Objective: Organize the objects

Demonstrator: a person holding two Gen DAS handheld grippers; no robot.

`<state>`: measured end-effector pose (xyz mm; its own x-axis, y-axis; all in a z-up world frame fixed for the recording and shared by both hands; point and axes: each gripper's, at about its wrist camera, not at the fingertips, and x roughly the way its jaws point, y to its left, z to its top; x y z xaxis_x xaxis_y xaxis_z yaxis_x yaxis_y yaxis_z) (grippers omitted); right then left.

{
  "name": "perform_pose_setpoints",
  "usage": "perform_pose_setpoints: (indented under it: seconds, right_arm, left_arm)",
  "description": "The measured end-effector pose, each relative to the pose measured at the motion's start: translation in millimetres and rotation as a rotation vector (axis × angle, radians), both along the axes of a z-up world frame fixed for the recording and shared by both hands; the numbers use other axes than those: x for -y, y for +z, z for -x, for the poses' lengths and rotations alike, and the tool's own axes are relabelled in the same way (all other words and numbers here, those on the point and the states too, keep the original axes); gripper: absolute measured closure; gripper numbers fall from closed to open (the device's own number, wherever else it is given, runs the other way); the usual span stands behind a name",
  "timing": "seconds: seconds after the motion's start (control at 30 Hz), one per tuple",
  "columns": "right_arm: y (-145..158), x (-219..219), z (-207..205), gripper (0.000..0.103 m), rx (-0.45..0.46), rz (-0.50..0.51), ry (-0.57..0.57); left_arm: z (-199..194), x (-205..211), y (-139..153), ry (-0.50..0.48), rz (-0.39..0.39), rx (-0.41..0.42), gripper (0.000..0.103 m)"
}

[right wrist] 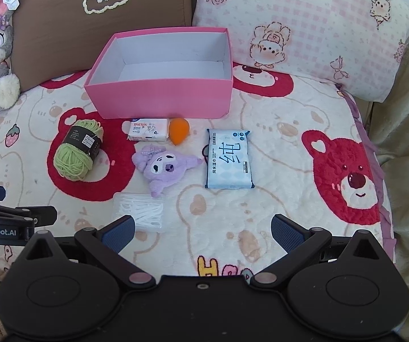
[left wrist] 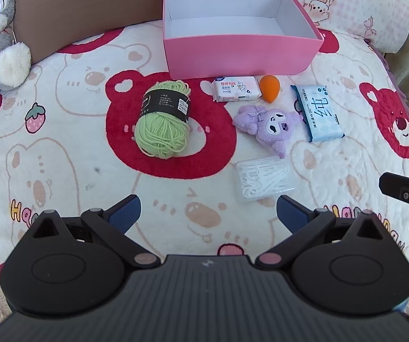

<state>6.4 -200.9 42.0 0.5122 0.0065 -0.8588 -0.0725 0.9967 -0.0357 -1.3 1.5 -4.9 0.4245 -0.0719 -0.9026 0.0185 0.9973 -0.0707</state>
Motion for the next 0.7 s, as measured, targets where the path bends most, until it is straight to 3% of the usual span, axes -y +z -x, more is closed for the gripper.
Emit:
perform_pose_setpoints:
  seconds: [0.7]
  right_arm:
    - [-7.1, 6.3, -3.8, 0.000, -0.024, 0.006, -0.023]
  left_arm:
    - [-1.4, 1.2, -4.7, 0.002, -0.004, -0.016, 0.000]
